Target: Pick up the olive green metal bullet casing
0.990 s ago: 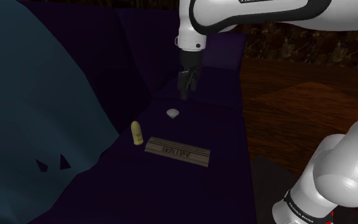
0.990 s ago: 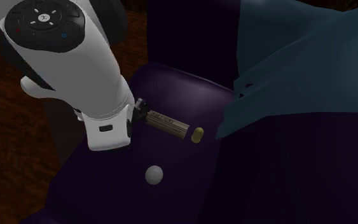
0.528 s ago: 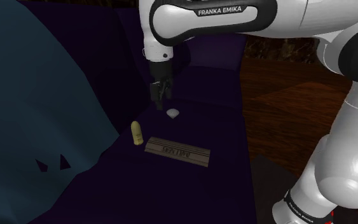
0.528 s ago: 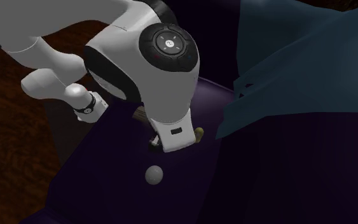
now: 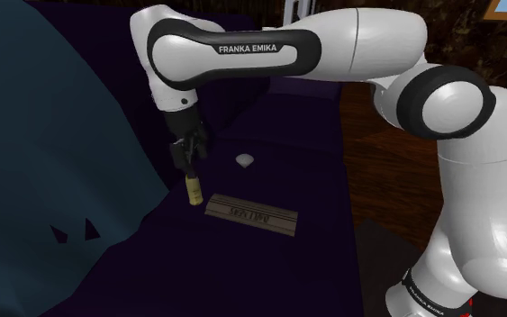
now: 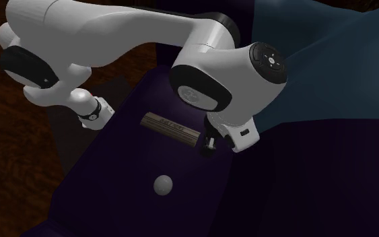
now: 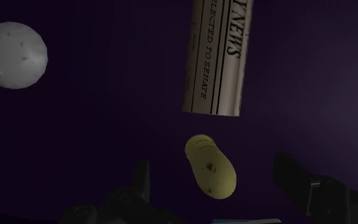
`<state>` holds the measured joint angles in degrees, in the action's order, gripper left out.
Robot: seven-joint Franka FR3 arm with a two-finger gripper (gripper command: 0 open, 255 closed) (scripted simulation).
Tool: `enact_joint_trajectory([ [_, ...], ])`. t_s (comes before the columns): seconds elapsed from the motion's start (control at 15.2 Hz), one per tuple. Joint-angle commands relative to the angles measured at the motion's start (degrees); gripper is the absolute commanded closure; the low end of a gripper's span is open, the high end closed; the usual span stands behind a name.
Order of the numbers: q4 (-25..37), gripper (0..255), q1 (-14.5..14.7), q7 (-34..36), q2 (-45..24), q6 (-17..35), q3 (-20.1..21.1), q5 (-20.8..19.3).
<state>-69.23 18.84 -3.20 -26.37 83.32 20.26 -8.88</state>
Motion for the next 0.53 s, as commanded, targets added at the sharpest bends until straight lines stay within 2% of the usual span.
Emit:
enact_joint_trajectory([
  [0.0,5.88,0,2.14,-0.28,-4.35,-2.67,0.22,-1.49],
  [0.46,-1.24,0,1.21,-0.03,-3.31,3.36,0.15,-1.19],
])
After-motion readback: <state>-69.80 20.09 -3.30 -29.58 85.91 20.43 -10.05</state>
